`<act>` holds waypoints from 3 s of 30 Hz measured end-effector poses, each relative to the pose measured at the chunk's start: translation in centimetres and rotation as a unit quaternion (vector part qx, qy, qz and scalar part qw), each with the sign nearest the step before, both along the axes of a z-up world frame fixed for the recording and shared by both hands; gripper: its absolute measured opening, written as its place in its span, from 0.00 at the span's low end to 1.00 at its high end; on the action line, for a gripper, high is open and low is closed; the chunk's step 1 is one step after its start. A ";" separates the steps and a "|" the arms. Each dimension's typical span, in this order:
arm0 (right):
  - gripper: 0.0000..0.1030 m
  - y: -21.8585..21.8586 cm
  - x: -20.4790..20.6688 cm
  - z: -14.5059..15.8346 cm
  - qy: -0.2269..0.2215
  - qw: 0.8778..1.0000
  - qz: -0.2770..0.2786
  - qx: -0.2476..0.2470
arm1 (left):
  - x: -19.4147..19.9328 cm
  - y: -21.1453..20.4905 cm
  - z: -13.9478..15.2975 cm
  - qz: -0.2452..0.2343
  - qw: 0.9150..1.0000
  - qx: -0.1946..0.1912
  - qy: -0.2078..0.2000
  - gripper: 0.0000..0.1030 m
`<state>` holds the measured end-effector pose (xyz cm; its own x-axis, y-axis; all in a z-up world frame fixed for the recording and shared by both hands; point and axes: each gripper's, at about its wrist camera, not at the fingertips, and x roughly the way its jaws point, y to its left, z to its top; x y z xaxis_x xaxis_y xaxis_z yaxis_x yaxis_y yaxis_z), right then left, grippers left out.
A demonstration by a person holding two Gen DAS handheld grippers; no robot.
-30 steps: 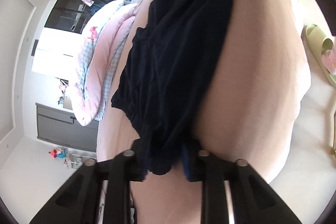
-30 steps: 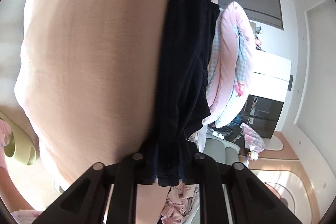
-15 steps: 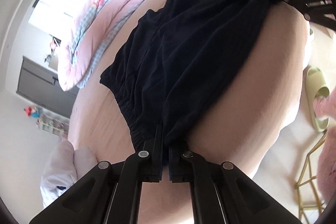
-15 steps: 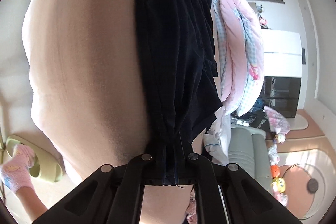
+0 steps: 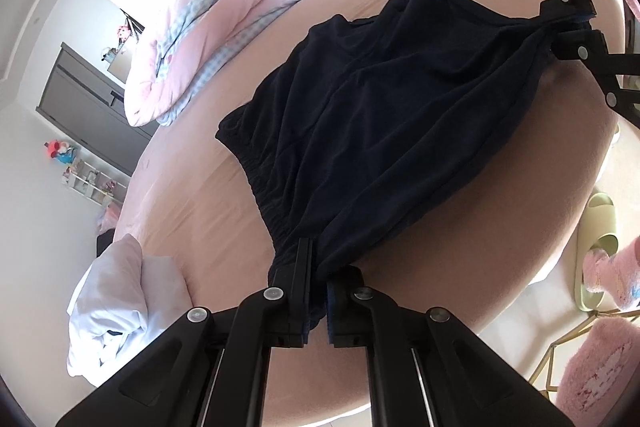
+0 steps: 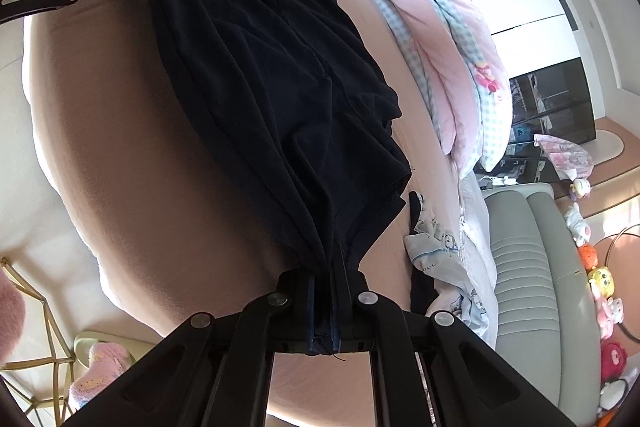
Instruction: Fold clothes
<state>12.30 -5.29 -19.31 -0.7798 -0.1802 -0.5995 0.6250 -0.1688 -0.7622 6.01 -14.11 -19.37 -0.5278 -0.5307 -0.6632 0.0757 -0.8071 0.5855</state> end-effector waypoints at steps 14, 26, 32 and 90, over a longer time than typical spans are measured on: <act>0.07 -1.5 -2.0 3.0 0.007 1.000 -0.002 -0.014 | -2.2 -3.0 2.9 0.034 0.996 0.085 0.020 0.05; 0.07 -3.2 -5.0 4.5 0.003 1.000 -0.005 -0.027 | -4.7 -5.3 4.5 0.045 0.992 0.111 0.034 0.05; 0.07 -4.3 -6.7 5.2 0.002 0.999 -0.006 -0.042 | -6.2 -6.7 5.4 0.057 0.990 0.123 0.049 0.05; 0.07 -17.0 -22.4 5.7 -0.114 0.992 -0.046 -0.040 | -17.5 -21.0 3.7 0.169 0.948 0.269 0.025 0.07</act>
<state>-10.10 -22.28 -13.60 -0.6416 -0.1678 -0.7484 0.7581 -0.2872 -0.5855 -11.52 -35.13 -15.71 -0.4256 -0.2662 -0.8648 0.3999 -0.9127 0.0841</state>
